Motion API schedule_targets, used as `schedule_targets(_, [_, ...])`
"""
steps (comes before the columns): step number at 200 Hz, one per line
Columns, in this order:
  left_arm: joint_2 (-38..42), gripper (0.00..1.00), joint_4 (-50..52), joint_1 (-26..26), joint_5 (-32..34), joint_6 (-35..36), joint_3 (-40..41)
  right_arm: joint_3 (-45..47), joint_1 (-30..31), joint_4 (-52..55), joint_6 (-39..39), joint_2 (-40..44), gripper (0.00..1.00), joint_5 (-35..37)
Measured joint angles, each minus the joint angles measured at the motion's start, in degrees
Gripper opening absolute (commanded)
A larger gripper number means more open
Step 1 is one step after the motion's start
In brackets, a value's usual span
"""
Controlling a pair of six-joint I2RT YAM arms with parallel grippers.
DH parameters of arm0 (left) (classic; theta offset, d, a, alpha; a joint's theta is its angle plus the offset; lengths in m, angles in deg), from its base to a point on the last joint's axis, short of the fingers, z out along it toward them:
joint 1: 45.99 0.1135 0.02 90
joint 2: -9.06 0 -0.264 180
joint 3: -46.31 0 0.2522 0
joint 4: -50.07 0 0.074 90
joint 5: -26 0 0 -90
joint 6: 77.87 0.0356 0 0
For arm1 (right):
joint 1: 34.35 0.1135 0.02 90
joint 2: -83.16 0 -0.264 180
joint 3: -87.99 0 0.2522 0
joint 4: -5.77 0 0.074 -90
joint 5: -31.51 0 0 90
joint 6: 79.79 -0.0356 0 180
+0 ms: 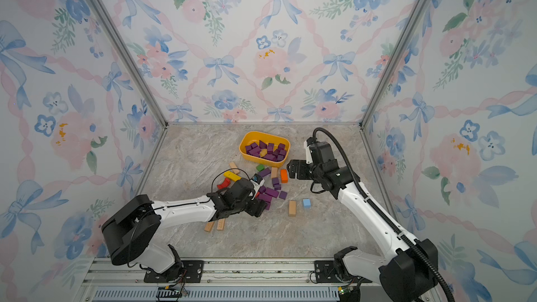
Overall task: Pick purple bricks into the storage bin
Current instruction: Pick up the building block from the center of the board.
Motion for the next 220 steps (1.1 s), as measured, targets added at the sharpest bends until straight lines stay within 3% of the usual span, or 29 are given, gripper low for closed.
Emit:
schedule_targets(33, [-3.8,0.69,1.6,-1.7,-0.8,-2.2,-2.6,2.0,-0.8,0.0,0.0,1.9,0.97,0.2])
schedule_targets(220, [-9.7,0.75,9.7,-5.4,8.1,-7.4,-7.8,7.1,-3.8,0.0,0.1,5.9,0.97,-1.2])
